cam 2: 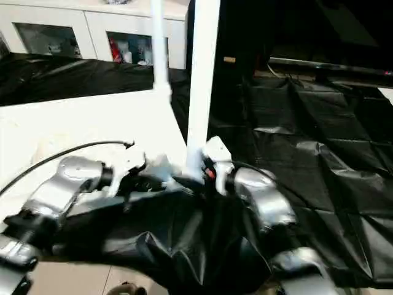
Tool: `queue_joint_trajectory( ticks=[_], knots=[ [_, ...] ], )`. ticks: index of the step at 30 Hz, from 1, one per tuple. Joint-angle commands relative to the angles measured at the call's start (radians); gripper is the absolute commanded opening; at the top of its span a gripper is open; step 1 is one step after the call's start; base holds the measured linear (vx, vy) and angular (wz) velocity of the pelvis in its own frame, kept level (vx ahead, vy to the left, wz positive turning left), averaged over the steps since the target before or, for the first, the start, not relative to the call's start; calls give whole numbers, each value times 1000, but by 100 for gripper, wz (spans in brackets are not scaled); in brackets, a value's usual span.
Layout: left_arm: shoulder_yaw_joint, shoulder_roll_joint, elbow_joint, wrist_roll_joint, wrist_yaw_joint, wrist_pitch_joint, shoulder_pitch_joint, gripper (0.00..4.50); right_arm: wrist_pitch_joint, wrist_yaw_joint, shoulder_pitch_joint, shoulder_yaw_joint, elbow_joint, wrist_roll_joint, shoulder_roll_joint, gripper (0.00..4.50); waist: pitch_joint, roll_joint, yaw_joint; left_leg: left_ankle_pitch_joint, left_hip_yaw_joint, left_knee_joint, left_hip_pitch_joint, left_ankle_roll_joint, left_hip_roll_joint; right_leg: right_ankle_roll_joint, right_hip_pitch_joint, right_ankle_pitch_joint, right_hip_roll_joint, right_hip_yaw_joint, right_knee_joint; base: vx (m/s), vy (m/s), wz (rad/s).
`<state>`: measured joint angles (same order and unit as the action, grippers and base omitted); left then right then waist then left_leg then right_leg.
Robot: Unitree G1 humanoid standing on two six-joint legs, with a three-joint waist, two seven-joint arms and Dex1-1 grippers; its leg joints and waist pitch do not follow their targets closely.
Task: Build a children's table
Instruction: Rotate leg to tighten
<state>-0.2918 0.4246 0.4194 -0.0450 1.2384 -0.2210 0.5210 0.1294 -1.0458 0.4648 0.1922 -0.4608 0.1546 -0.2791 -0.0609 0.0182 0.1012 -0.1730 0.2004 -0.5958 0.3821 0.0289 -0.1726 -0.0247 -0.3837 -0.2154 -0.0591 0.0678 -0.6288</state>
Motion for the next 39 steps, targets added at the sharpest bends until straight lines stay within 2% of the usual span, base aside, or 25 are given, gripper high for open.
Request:
queue_joint_trajectory(
  ticks=[1,4,7,8,9,11,17,19,20,21,23,24,25,26,29,32,35,36,39],
  knots=[
    [-24,-13,-51,-51,72,9,6,0,11,-63,-4,24,38,13,-13,376,63,-1,-1,-202,-34,73,-28,-28,-77,-214,33,-160,-107,-63,81,0,0,0],
    [-40,14,-59,-49,110,2,1,0,21,-105,-10,42,50,17,-36,365,64,-1,3,-209,-35,74,-28,-19,-77,-209,33,-189,-106,-62,83,0,0,0],
    [-41,20,-63,-51,118,2,-2,0,13,-110,-9,46,43,9,-37,324,63,-1,5,-212,-35,74,-29,-14,-77,-212,31,-183,-107,-63,82,0,0,0],
    [-40,23,-67,-52,122,0,-4,0,16,-112,-11,48,47,8,-38,324,64,-1,6,-206,-35,74,-29,-13,-77,-214,32,-174,-107,-63,81,0,0,0],
    [-40,23,-67,-52,122,0,-4,0,16,-112,-11,48,47,8,-38,324,64,0,6,-204,-36,74,-28,-13,-77,-214,32,-170,-107,-63,80,0,0,0],
    [-39,25,-72,-47,129,-3,-9,0,19,-118,-14,56,52,3,-42,295,65,0,6,-198,-35,73,-28,-13,-77,-217,33,-159,-106,-62,79,0,0,0],
    [-36,21,-56,-44,105,12,-6,0,16,-115,-22,65,51,-6,-36,267,64,1,6,-198,-35,72,-27,-16,-76,-215,33,-166,-106,-62,80,0,0,0],
    [-26,4,-45,-44,76,11,0,0,22,-89,-27,59,42,-4,-23,267,64,1,6,-200,-34,73,-28,-14,-76,-214,32,-170,-106,-63,81,0,0,0],
    [-23,-2,-41,-41,62,13,2,0,28,-74,-28,53,38,-2,-16,266,64,5,7,-200,-35,73,-29,-14,-76,-213,33,-173,-107,-63,81,0,0,0],
    [-9,-26,-17,-20,-11,6,19,0,38,0,-21,36,10,-13,12,266,63,5,5,-202,-35,74,-27,-13,-76,-213,32,-180,-108,-63,81,0,0,0],
    [-3,-37,-6,-12,-41,2,27,0,40,34,-17,29,-3,-20,24,265,61,6,2,-223,-38,76,-29,2,-75,-200,31,-236,-110,-63,87,0,0,0],
    [9,-57,17,-1,-95,-7,43,0,34,94,-10,19,-26,-33,47,265,62,7,2,-221,-38,76,-28,6,-75,-197,32,-239,-111,-63,87,0,0,0],
    [26,-86,44,5,-155,-15,65,0,40,199,3,-2,-65,-51,87,265,58,5,-4,-238,-38,77,-31,13,-73,-195,26,-267,-110,-64,92,0,0,0],
    [39,-112,65,10,-209,-31,85,0,44,277,16,-17,-100,-59,123,265,60,6,-7,-246,-41,78,-31,27,-73,-189,28,-292,-112,-63,92,0,0,0],
    [50,-157,106,25,-296,-51,125,0,67,420,49,-49,-168,-62,198,265,62,5,-17,-230,-41,79,-28,27,-72,-191,30,-255,-111,-64,89,0,0,0],
    [57,-186,144,41,-356,-50,153,0,69,496,76,-69,-208,-57,249,265,65,2,-17,-209,-39,75,-28,17,-70,-195,31,-208,-111,-65,87,0,0,0],
    [62,-219,170,48,-397,-49,178,0,33,522,116,-66,-244,-59,302,265,66,2,-18,-194,-37,75,-28,13,-70,-202,31,-171,-109,-64,84,0,0,0],
    [60,-223,172,51,-395,-46,180,0,24,517,123,-66,-248,-60,311,321,66,2,-17,-195,-37,74,-29,13,-70,-204,31,-170,-110,-64,84,0,0,0],
    [46,-214,156,52,-362,-38,165,0,31,496,129,-78,-248,-49,318,337,64,3,-16,-197,-37,76,-27,2,-72,-200,33,-161,-109,-64,83,0,0,0]
  ],
)
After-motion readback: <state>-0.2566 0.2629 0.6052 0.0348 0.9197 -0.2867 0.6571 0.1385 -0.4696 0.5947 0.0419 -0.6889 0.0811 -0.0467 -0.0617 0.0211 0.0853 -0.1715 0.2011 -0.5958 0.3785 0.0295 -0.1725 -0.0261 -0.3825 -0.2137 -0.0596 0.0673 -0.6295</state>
